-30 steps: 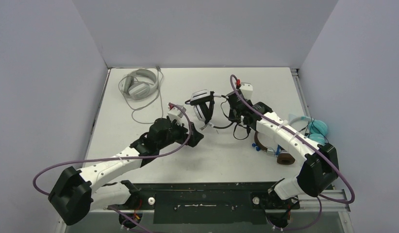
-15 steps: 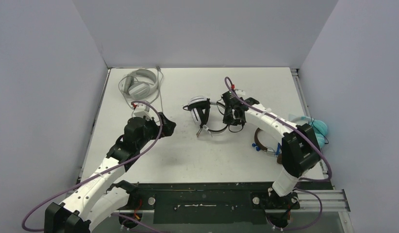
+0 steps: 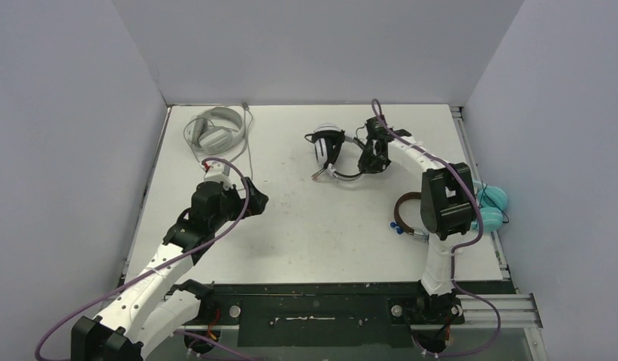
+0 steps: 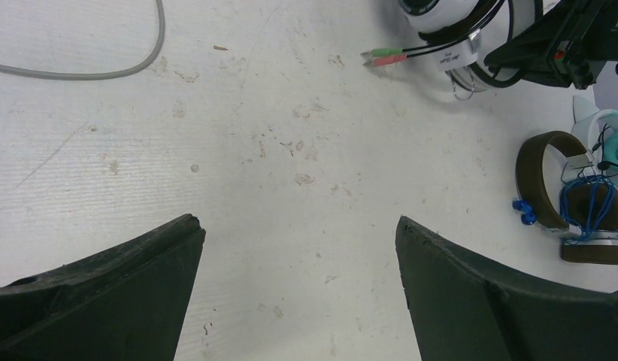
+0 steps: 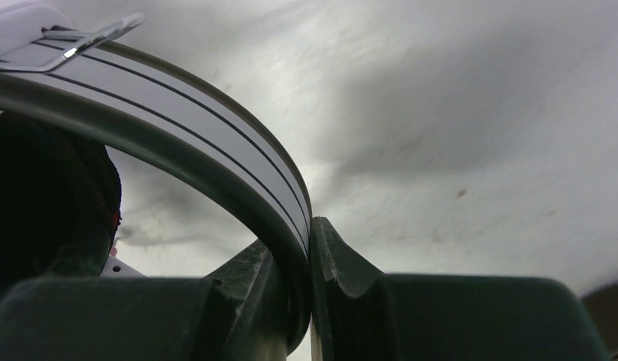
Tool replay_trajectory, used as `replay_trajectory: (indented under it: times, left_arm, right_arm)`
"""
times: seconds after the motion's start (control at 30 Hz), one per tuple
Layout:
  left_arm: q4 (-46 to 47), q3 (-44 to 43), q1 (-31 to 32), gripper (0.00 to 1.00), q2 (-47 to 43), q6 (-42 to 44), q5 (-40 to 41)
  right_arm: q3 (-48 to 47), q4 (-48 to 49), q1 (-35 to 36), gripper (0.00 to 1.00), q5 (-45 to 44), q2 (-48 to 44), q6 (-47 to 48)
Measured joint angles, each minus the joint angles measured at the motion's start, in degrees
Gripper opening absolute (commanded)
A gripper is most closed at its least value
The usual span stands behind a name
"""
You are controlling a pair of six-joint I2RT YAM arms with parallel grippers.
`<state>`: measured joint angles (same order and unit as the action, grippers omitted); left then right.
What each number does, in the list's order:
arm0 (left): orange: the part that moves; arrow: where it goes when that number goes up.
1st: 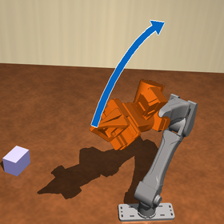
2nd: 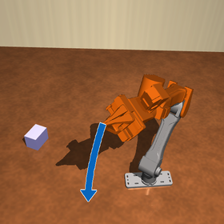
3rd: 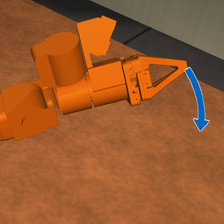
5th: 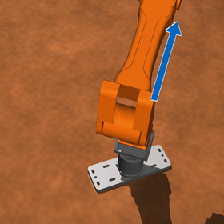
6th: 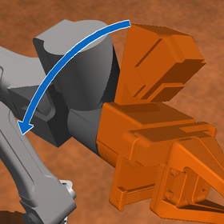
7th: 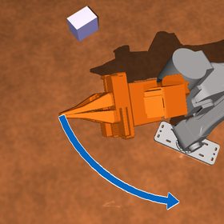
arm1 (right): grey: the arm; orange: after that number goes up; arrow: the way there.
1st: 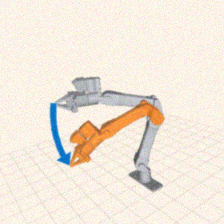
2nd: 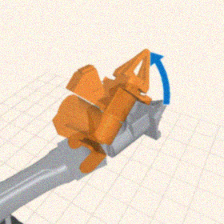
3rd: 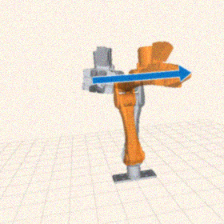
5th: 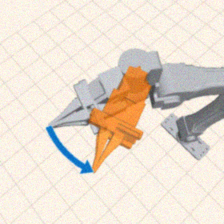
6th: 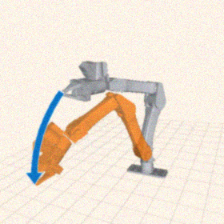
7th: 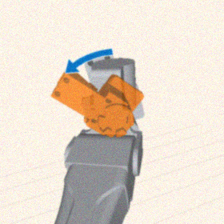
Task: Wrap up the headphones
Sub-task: Place the headphones at the corner of the board.
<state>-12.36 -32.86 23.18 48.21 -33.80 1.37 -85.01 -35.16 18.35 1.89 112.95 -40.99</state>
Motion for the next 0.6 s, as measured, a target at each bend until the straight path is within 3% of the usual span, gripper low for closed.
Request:
replay_trajectory:
  times: [0.37, 0.6]
  left_arm:
    - [-0.33, -0.83, -0.42, 0.97, 1.70, 1.46, -1.81]
    - [-0.33, -0.90, -0.42, 0.97, 3.45, 1.49, -3.74]
  right_arm:
    - [-5.33, 1.68, -17.73, 0.03, 2.43, 5.35, 0.09]
    - [-11.39, 0.39, -23.19, 0.05, 0.00, 11.85, -2.08]
